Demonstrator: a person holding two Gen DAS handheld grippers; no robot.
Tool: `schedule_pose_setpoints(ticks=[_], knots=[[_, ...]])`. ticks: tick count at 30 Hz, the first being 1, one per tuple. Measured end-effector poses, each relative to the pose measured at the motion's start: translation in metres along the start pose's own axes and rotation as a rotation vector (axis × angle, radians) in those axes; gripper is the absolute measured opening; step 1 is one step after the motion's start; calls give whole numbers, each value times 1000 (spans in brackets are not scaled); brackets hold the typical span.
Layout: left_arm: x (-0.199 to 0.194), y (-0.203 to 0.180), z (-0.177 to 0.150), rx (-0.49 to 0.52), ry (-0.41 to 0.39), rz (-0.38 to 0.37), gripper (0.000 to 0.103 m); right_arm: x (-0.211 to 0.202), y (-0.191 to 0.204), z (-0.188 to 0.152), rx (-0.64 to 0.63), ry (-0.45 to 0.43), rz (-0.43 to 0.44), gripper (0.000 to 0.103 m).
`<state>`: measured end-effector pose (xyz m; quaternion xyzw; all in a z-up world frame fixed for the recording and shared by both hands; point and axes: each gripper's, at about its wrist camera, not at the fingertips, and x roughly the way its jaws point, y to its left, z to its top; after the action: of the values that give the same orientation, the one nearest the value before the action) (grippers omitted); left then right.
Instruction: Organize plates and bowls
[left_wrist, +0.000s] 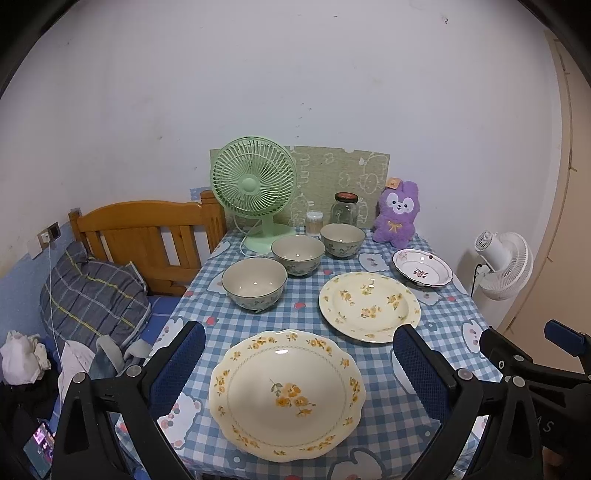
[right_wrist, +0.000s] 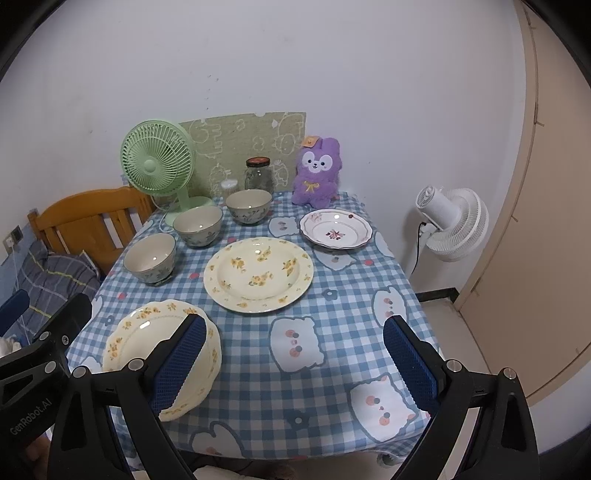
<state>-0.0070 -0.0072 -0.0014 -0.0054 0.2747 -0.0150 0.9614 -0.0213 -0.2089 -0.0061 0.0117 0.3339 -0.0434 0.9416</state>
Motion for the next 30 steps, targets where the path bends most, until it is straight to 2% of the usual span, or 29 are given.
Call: schedule_pose_setpoints(ticks=[8,13,30], knots=[[0,0,2,-4,8,-3,102,0,-1,-2,-2,6,7,98],[1,-5,2,3,7,-7,101,-1,-1,-3,-26,-11,-20,93],[2,-10,5,-2,11,1,101,3,-3,-3,-28,-3,1,93]])
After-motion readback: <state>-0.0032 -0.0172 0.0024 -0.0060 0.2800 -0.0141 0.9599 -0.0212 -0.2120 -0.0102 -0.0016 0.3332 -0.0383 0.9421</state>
